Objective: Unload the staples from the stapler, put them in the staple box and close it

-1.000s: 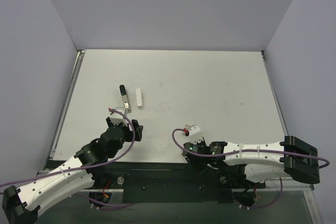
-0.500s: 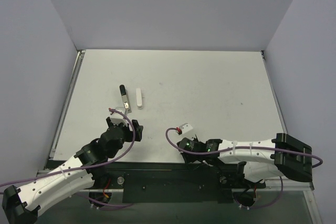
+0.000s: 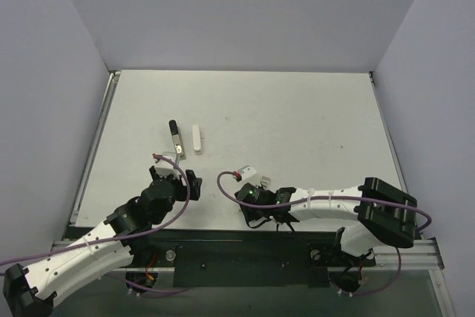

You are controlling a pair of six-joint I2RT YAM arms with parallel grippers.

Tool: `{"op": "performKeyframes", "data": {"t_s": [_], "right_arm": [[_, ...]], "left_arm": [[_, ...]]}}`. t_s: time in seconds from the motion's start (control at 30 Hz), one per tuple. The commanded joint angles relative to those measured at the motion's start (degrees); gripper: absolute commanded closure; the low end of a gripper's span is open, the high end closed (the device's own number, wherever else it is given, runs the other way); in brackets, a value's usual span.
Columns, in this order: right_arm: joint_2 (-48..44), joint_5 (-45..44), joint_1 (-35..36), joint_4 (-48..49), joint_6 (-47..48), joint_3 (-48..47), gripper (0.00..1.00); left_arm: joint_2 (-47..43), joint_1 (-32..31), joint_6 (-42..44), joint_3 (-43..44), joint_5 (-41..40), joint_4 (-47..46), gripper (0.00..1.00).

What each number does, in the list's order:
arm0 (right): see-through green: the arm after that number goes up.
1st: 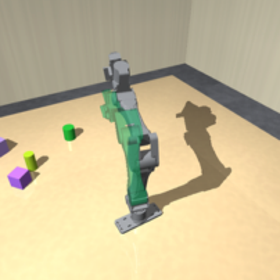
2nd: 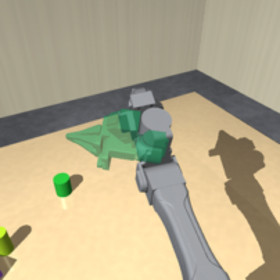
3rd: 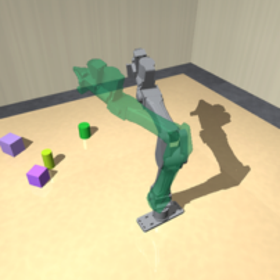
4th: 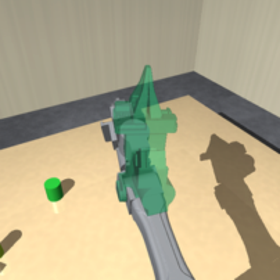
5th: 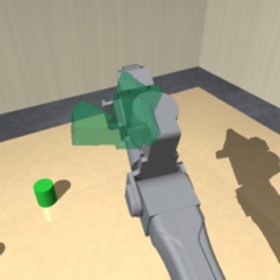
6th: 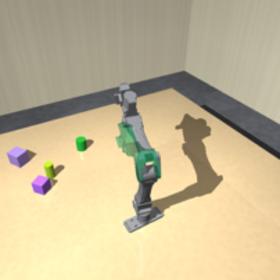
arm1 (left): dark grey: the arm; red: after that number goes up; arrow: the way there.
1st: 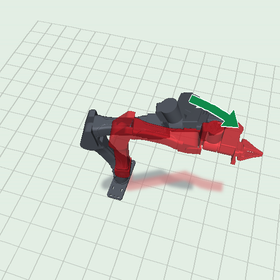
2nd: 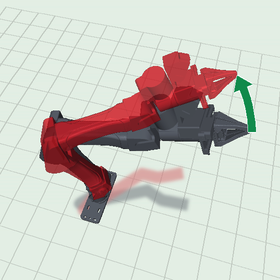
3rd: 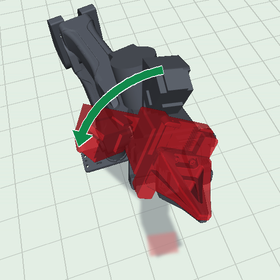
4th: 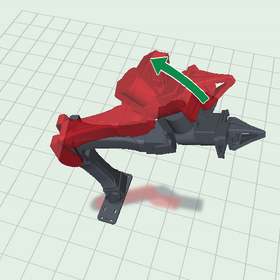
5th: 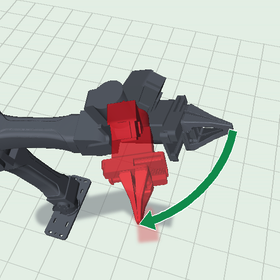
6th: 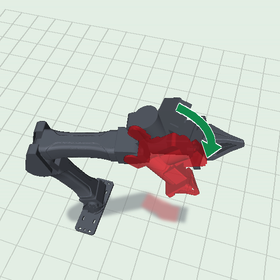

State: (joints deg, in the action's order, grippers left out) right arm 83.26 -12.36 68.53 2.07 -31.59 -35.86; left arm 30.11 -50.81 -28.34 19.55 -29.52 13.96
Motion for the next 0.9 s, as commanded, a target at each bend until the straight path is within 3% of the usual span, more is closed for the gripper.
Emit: {"op": "performKeyframes", "data": {"t_s": [0.0, 0.17, 0.37, 0.6, 0.87], "right_arm": [[4.2, 2.5, -1.5, 1.0, -0.8, -2.6, 0.61], [5.9, 2.8, -1.8, 0.6, -0.6, -6.2, 0.61], [-1.4, 0.2, -3.6, -7.2, 0.6, -6.5, 0.61], [-12.8, -2.2, -12.1, -13.8, 3.2, -5.5, 0.60], [-12.2, 3.2, -22.8, -11.3, 11.1, -7.4, 0.66]], "left_arm": [[-1.0, 0.3, -0.6, -0.2, -0.1, -0.5, 0.09], [-0.8, 0.3, -1.0, -0.2, 0.5, -0.4, 0.09], [0.1, 0.3, -2.0, -0.4, 1.7, 0.2, 0.09], [1.7, 0.1, -3.3, -0.8, 2.5, -1.9, 0.09], [6.9, 0.2, -4.9, -1.3, 4.1, -5.1, 0.09]]}}
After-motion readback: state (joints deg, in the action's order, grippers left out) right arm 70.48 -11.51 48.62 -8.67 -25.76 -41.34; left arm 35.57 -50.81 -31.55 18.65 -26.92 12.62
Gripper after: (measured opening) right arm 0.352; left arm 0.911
